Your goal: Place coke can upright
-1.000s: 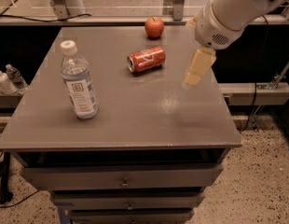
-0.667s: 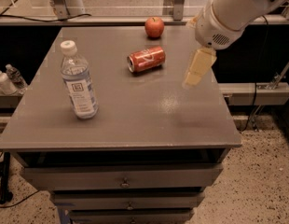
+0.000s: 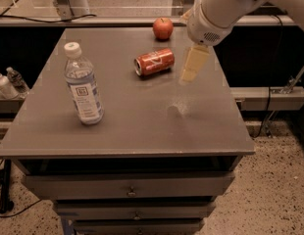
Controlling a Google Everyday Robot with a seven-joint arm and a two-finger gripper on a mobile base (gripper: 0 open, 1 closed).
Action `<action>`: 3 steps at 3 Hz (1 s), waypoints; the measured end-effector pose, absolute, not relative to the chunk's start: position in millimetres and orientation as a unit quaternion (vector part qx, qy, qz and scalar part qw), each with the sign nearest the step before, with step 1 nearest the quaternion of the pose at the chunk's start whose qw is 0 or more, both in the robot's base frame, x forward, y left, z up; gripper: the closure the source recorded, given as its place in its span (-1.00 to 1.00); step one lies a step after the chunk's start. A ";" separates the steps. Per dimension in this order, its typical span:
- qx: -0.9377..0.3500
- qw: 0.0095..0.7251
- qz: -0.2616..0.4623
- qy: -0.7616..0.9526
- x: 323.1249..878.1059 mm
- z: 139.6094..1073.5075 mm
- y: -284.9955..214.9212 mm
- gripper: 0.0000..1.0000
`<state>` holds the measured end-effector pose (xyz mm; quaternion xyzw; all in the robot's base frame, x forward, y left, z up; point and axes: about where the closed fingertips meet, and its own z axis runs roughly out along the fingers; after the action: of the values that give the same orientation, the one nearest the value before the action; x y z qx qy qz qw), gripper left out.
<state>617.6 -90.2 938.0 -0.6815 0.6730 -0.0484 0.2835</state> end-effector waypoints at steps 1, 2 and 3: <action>-0.706 0.278 -0.057 0.649 642.8 931.1 -68.0 -1.00; -0.732 0.271 -0.053 0.623 661.0 918.0 -41.1 -1.00; -0.757 0.262 -0.053 0.596 678.9 905.9 -20.4 -1.00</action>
Offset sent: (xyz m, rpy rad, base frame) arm 0.0665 0.0816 -0.0347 -0.0809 -0.0127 0.2237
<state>678.9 -20.4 905.9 -0.7574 0.5960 -0.0531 0.2615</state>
